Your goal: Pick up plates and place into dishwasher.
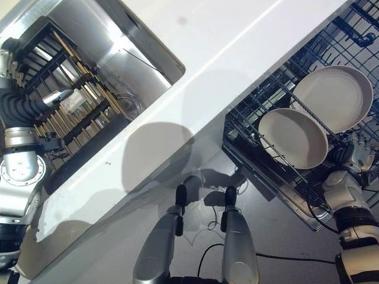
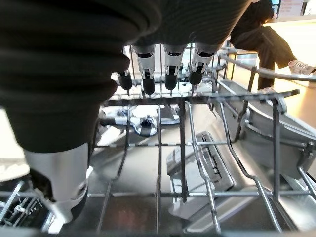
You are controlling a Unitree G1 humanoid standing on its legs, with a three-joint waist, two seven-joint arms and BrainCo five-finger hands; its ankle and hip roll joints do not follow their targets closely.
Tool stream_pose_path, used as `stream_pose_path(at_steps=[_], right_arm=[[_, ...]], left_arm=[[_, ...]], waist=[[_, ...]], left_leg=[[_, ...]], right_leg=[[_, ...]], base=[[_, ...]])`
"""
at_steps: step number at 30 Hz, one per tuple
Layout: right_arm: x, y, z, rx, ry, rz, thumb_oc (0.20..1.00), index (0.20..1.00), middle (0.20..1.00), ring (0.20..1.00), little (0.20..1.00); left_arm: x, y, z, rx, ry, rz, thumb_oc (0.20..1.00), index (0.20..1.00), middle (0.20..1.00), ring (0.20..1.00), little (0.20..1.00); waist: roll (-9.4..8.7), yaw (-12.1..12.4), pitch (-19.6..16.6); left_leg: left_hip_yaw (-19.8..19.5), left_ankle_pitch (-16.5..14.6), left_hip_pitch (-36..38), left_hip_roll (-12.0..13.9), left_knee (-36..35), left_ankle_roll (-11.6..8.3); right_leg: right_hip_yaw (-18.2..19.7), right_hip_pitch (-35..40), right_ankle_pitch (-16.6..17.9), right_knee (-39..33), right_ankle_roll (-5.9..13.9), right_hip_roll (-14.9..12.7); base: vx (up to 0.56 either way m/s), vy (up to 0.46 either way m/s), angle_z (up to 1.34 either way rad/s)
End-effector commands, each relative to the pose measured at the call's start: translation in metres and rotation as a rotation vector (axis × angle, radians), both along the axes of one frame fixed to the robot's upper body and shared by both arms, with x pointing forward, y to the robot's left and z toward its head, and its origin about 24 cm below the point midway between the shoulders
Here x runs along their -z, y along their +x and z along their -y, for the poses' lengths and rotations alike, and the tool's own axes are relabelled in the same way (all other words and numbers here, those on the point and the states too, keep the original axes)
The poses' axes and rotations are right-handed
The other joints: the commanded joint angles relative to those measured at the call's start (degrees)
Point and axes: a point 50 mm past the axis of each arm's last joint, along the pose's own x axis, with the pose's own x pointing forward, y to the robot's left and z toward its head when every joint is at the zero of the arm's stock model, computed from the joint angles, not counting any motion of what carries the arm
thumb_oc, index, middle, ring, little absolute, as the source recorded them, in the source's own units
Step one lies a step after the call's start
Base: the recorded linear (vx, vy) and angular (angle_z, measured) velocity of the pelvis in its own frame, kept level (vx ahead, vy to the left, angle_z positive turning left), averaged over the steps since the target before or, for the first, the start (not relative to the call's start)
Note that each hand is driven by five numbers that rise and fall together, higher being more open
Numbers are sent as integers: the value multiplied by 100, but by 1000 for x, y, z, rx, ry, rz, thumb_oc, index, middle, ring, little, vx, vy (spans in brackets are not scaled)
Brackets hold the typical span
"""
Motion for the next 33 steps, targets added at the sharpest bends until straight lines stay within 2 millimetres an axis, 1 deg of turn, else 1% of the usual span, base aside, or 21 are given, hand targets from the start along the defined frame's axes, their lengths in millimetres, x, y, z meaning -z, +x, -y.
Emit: stream_pose_path(at_steps=[1,5,12,16,18,22,26,29,31,33], right_arm=[[-19,0,0,31,-52,113,1000,1000,1000,1000,1000],[-15,-7,0,45,-35,133,1000,1000,1000,1000,1000],[4,-20,-2,71,-6,128,1000,1000,1000,1000,1000],[5,-28,-8,92,41,270,1000,1000,1000,1000,1000],[8,-34,-14,105,61,351,1000,1000,1000,1000,1000],[14,-43,-26,124,75,457,1000,1000,1000,1000,1000],[13,-47,-30,149,75,547,1000,1000,1000,1000,1000],[18,-54,-30,177,83,586,1000,1000,1000,1000,1000],[21,-58,-31,185,87,581,1000,1000,1000,1000,1000],[24,-61,-31,185,98,577,1000,1000,1000,1000,1000]], left_arm=[[-11,-9,-4,4,-3,86,1000,1000,1000,1000,1000],[-6,-10,-6,-1,-17,77,1000,1000,1000,1000,1000],[2,-14,-9,0,-32,56,1000,1000,1000,1000,1000],[8,-16,-10,-8,-45,46,1000,1000,1000,1000,1000],[17,-19,-11,-14,-62,37,1000,1000,1000,1000,1000],[31,-23,-12,-19,-95,10,1000,1000,1000,1000,1000],[40,-25,-13,-17,-121,-19,1000,1000,1000,1000,1000],[48,-28,-15,-14,-135,-45,1000,1000,1000,1000,1000],[52,-29,-16,-11,-138,-62,1000,1000,1000,1000,1000],[57,-31,-16,-9,-144,-80,1000,1000,1000,1000,1000]], waist=[[-202,-106,-73],[-240,-137,-144],[-316,-150,-313],[-345,-196,-398],[-326,-237,-454],[-271,-308,-595],[-232,-327,-764],[-201,-349,-928],[-181,-365,-989],[-124,-397,-1052]], left_leg=[[61,-138,-306,37,453,124],[97,-192,-236,16,471,136],[180,-265,-26,-19,425,164],[221,-336,59,-42,445,183],[253,-388,111,-68,468,198],[344,-512,259,-122,532,234],[437,-624,455,-167,554,255],[509,-730,613,-210,600,266],[539,-786,678,-230,641,273],[573,-850,743,-265,703,285]], right_leg=[[23,412,229,-771,253,-143],[43,476,249,-814,268,-169],[105,703,304,-965,312,-226],[159,790,336,-1038,343,-254],[211,825,346,-1066,362,-274],[311,947,365,-1142,395,-350],[392,1150,387,-1267,440,-434],[485,1305,399,-1328,500,-516],[536,1370,401,-1344,528,-553],[598,1420,403,-1348,564,-610]], base=[[-11,53,0],[-14,80,0],[0,80,-4],[-9,85,-2],[-11,147,-2],[8,164,-12],[34,149,-16],[61,127,-11],[59,113,-10],[56,144,-5]])
